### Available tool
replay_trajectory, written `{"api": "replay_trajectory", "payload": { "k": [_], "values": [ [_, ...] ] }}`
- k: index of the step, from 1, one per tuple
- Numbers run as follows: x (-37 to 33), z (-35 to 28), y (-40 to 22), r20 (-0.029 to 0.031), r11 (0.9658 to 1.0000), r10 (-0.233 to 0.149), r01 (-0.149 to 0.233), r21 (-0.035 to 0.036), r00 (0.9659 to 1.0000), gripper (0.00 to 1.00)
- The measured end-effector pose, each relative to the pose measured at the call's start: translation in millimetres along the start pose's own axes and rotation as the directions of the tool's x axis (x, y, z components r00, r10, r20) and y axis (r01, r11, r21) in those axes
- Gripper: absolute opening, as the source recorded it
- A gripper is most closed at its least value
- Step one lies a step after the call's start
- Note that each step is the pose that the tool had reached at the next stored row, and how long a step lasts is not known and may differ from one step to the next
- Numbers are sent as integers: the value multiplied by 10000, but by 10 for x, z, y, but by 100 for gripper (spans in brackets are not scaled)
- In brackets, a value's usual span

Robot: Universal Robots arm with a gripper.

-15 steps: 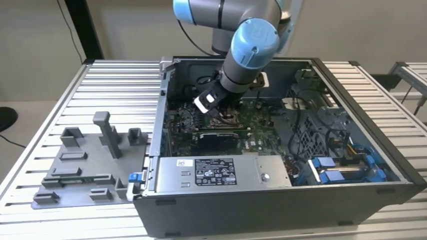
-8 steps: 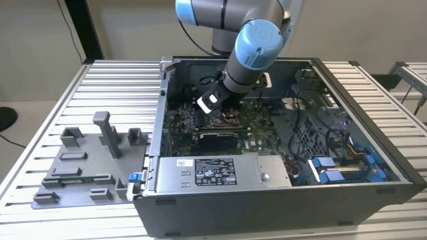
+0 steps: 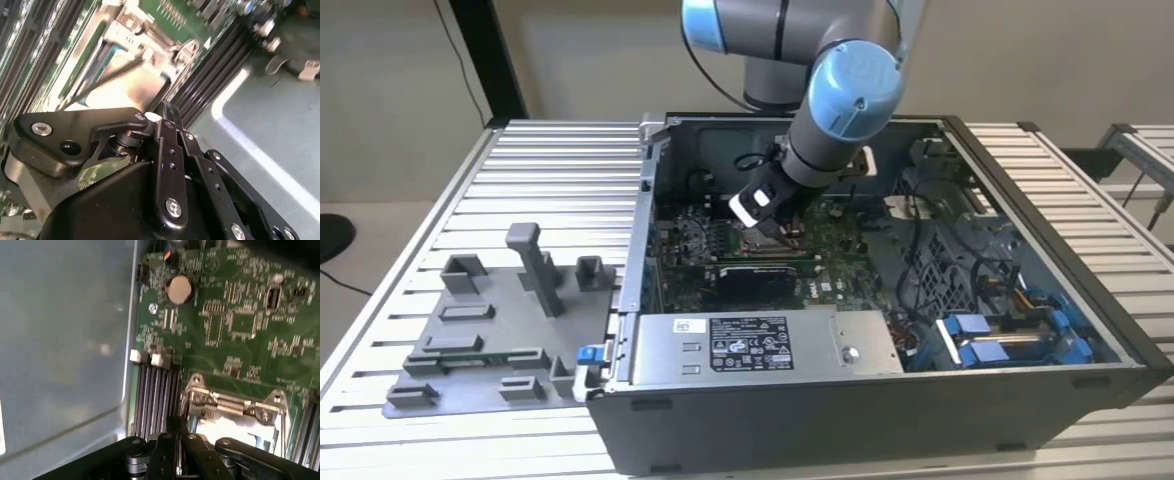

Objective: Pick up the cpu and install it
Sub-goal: 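Install the second cpu locking lever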

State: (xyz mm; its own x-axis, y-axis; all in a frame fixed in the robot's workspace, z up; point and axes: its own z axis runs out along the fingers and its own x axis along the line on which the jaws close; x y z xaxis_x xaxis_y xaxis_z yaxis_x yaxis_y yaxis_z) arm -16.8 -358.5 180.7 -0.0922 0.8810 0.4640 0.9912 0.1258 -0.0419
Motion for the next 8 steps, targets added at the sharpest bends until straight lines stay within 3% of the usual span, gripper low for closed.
{"api": "replay_trajectory", "payload": {
  "k": [2, 6, 7, 8],
  "values": [
    [14, 7, 14, -69, 10000, -39, 39, -72, 10000, 0],
    [40, 20, 19, -430, 9995, -174, 161, -285, 9989, 0],
    [47, 8, 16, -487, 9994, -183, 169, -299, 9986, 0],
    [64, -22, 10, -505, 9994, -183, 168, -299, 9986, 0]
  ]
}}
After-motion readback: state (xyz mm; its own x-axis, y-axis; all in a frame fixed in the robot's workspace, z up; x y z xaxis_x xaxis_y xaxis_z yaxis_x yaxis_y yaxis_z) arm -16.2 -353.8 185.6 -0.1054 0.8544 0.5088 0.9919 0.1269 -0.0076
